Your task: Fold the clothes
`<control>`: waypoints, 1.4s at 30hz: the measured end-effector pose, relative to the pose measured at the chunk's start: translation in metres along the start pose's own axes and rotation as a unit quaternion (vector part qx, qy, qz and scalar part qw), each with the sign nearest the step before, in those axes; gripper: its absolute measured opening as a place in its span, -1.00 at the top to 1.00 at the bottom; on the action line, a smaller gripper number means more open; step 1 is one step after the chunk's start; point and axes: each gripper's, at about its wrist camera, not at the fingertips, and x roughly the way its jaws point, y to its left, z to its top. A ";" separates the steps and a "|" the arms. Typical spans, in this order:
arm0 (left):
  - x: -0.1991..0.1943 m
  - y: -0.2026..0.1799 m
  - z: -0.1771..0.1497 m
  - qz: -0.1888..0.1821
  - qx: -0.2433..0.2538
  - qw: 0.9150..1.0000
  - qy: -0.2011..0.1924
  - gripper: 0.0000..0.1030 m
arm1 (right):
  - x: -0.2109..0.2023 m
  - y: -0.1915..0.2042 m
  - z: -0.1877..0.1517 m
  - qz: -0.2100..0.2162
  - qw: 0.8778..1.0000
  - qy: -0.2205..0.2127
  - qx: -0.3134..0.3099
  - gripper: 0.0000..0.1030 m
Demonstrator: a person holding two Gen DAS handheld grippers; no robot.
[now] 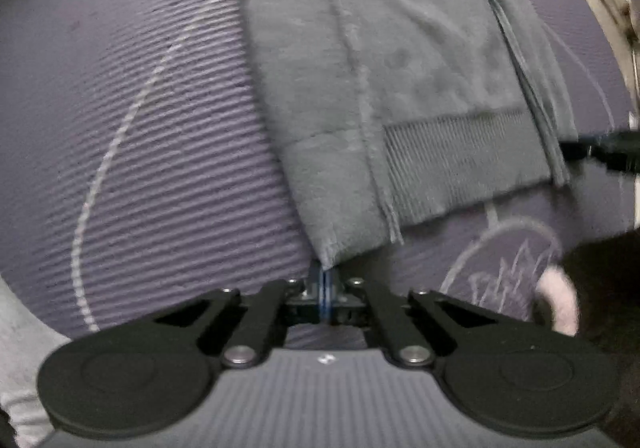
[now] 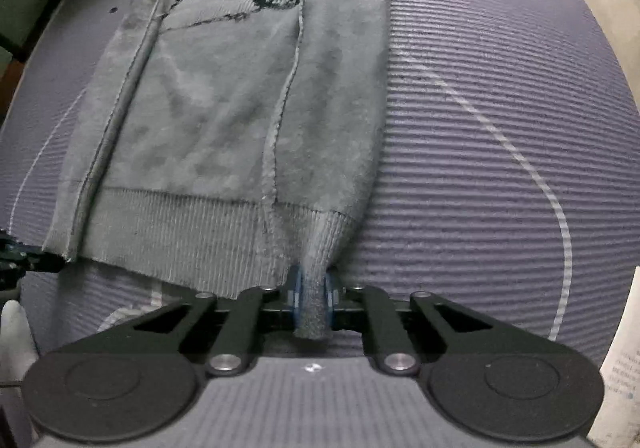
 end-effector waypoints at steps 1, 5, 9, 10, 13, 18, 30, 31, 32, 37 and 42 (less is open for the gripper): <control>-0.002 -0.002 -0.002 0.003 0.005 1.000 -0.001 1.00 | -0.002 -0.001 -0.004 0.000 1.000 0.007 0.004 0.89; -0.005 -0.006 -0.007 0.001 0.015 1.000 0.007 1.00 | -0.005 -0.012 -0.011 -0.001 0.999 0.019 0.028 0.77; -0.004 0.005 -0.002 -0.001 -0.031 0.999 0.015 0.27 | -0.008 -0.030 -0.012 0.015 0.996 0.017 0.081 0.34; -0.005 0.009 -0.001 -0.007 -0.043 0.999 0.012 0.23 | -0.010 -0.033 -0.013 0.023 0.995 0.015 0.092 0.33; -0.007 0.017 0.002 -0.033 -0.076 0.997 0.004 0.22 | -0.008 -0.040 -0.017 0.046 0.992 0.017 0.119 0.33; 0.000 0.015 0.001 -0.041 -0.082 0.996 0.016 0.36 | -0.001 -0.028 -0.013 0.030 0.995 0.023 0.093 0.30; -0.013 0.003 0.022 -0.068 -0.070 0.995 -0.034 1.00 | -0.010 -0.018 -0.003 0.075 0.995 0.000 0.066 0.88; -0.018 0.004 0.023 -0.078 -0.071 0.993 -0.044 1.00 | -0.013 -0.018 -0.001 0.082 0.994 -0.006 0.068 0.88; -0.025 0.006 0.022 -0.087 -0.074 0.992 -0.055 1.00 | -0.016 -0.018 0.001 0.089 0.994 -0.012 0.070 0.88; -0.054 0.015 0.015 -0.112 -0.079 0.987 -0.087 1.00 | -0.033 -0.021 0.023 0.128 0.987 -0.055 0.083 0.88; -0.057 0.004 0.023 -0.102 -0.003 0.990 -0.097 0.50 | -0.024 -0.023 0.035 0.133 0.986 -0.058 0.083 0.88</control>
